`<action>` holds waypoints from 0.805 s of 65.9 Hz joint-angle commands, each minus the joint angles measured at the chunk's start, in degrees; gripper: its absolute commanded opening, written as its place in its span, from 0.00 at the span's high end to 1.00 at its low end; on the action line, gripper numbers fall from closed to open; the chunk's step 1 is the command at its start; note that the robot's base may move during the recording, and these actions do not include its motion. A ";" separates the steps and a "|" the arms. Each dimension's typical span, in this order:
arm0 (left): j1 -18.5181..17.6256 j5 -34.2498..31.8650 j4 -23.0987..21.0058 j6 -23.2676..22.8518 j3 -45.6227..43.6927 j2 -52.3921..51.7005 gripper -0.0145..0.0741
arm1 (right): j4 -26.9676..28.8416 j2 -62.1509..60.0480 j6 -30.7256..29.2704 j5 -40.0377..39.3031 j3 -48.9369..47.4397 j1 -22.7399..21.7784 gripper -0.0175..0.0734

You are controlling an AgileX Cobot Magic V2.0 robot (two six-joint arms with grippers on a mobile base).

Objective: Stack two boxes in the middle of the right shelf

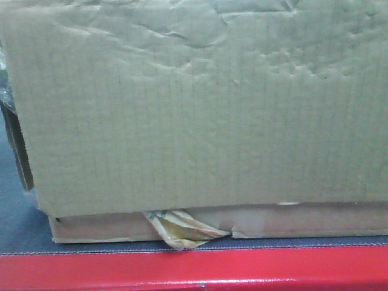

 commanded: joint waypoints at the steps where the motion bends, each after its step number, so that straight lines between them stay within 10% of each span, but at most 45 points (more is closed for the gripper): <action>1: -0.05 -0.15 -0.03 -0.04 0.02 -0.73 0.53 | -0.19 0.89 -1.11 -0.15 -0.44 0.11 0.42; 34: -0.05 -0.15 -0.03 -0.04 0.02 -0.73 0.53 | -0.29 1.29 -1.11 -0.15 -0.44 0.11 0.45; 44: -0.05 -0.15 -0.03 -0.04 0.02 -0.73 0.56 | -0.29 1.29 -1.11 -0.15 -0.44 0.11 0.69; 53: -0.20 -0.15 -0.03 -0.04 0.02 -0.73 0.80 | -1.80 1.29 -1.11 -0.15 -0.44 0.11 0.99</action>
